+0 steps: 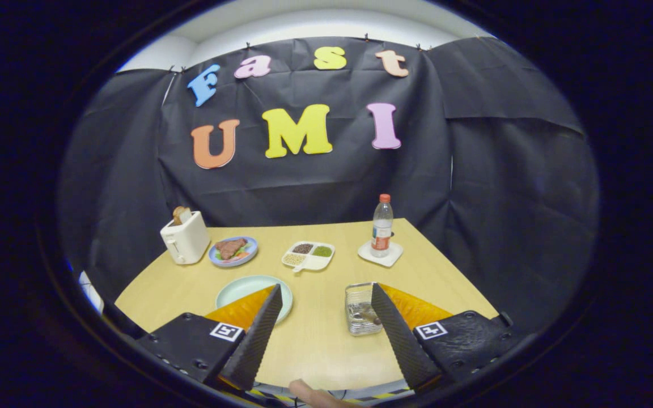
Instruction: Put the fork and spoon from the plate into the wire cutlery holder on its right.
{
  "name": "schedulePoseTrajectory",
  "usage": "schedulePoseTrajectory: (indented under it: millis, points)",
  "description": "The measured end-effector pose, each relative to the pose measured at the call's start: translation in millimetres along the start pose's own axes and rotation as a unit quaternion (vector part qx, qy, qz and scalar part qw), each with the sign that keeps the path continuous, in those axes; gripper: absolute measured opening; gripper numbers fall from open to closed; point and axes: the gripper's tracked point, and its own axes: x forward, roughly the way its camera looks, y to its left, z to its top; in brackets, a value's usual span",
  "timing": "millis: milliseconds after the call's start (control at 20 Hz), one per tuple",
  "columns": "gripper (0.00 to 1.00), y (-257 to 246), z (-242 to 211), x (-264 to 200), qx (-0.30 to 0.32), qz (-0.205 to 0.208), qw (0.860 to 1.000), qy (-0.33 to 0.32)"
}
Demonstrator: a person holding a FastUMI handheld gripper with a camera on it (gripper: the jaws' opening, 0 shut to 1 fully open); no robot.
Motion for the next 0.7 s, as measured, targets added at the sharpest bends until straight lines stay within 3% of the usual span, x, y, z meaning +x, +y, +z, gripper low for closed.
schedulePoseTrajectory:
  millis: [400, 700]
  points:
    - [0.95, 38.0, 19.9, -15.8, -0.017, -0.001, 0.997, -0.072]
    - [0.95, 61.0, 13.2, -22.1, -0.019, 0.017, 0.997, -0.076]
